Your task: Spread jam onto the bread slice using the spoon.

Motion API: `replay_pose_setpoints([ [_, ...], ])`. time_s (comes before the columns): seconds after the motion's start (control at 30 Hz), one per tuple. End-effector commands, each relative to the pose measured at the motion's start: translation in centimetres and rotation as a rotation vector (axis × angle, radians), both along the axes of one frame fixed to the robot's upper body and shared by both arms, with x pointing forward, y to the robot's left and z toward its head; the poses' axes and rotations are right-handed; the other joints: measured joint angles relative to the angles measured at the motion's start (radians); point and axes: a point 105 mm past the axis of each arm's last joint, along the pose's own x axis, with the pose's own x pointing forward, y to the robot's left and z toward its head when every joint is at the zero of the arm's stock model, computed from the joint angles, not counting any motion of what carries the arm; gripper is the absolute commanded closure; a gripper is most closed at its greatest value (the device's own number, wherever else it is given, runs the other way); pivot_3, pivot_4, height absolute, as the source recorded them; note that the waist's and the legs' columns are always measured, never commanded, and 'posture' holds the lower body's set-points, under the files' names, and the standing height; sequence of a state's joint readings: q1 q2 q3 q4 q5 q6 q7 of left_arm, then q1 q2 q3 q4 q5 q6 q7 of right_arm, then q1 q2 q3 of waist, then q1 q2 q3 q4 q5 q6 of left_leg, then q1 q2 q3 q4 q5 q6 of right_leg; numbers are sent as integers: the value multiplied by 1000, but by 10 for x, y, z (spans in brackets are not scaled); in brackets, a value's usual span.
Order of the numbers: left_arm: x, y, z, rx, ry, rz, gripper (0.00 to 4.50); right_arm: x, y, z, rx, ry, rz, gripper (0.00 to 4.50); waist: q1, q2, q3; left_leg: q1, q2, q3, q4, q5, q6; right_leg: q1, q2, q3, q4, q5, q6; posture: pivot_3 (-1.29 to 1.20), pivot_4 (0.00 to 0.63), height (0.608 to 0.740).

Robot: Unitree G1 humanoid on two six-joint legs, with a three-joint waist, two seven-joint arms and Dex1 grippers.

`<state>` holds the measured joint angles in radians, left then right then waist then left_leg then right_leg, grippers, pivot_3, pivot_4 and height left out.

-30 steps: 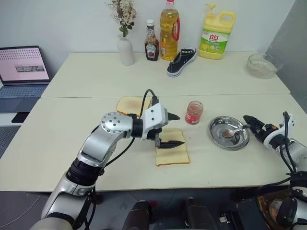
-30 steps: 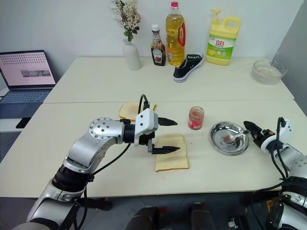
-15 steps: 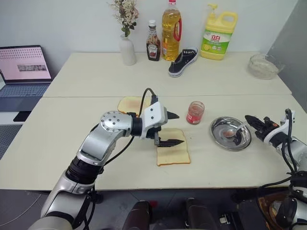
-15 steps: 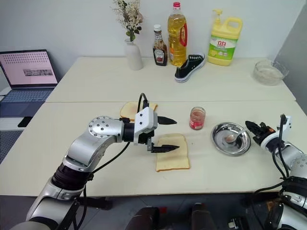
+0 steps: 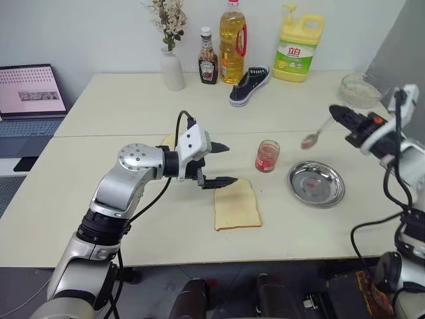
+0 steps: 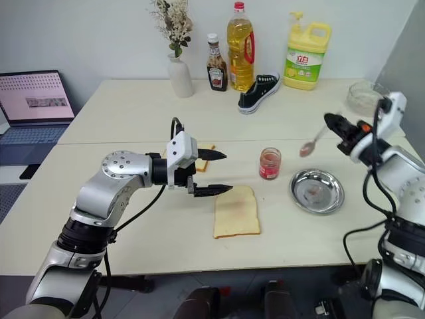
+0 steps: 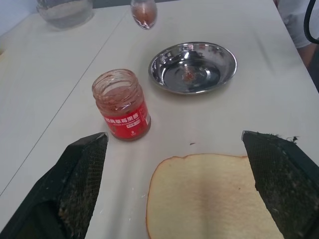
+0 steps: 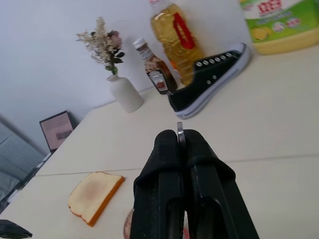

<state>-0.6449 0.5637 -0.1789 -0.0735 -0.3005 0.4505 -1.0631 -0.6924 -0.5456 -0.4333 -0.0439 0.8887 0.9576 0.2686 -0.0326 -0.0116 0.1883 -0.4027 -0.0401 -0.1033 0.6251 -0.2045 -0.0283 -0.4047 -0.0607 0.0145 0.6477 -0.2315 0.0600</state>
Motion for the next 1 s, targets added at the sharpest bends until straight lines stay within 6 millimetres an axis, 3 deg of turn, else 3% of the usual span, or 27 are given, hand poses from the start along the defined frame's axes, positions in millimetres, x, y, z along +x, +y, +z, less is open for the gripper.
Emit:
replay_pose_setpoints([
  [0.03, 5, 2, 18, -39, -64, 28, 0, 5, 17, 19, -56, -88, 18, 4481, 0, 0, 0, 0, 0, 0, 0, 0, 0, 0, 0, 0, 0, 0, 0, 0, 150, 740],
  [0.23, 2, 1, 14, -43, -60, 40, 0, 20, 39, 5, -173, -106, 51, 4481, 2, 0, 0, -1, 0, 0, 0, 0, 0, 0, 0, 0, 0, 0, 0, 0, 150, 740],
  [0.53, -3, 4, 10, -39, -60, 65, 0, 26, 70, -37, -370, -113, 117, 4481, 1, 0, 0, 0, 0, 0, -1, 0, 0, -1, 0, 0, 0, 0, 0, 0, 150, 740],
  [1.0, -4, 8, 12, -32, -75, 91, 0, 31, 77, -77, -559, -132, 114, 4481, 1, 0, 0, 0, 0, -1, -1, 0, 0, -1, 0, 0, 0, 0, 0, 0, 150, 740],
])
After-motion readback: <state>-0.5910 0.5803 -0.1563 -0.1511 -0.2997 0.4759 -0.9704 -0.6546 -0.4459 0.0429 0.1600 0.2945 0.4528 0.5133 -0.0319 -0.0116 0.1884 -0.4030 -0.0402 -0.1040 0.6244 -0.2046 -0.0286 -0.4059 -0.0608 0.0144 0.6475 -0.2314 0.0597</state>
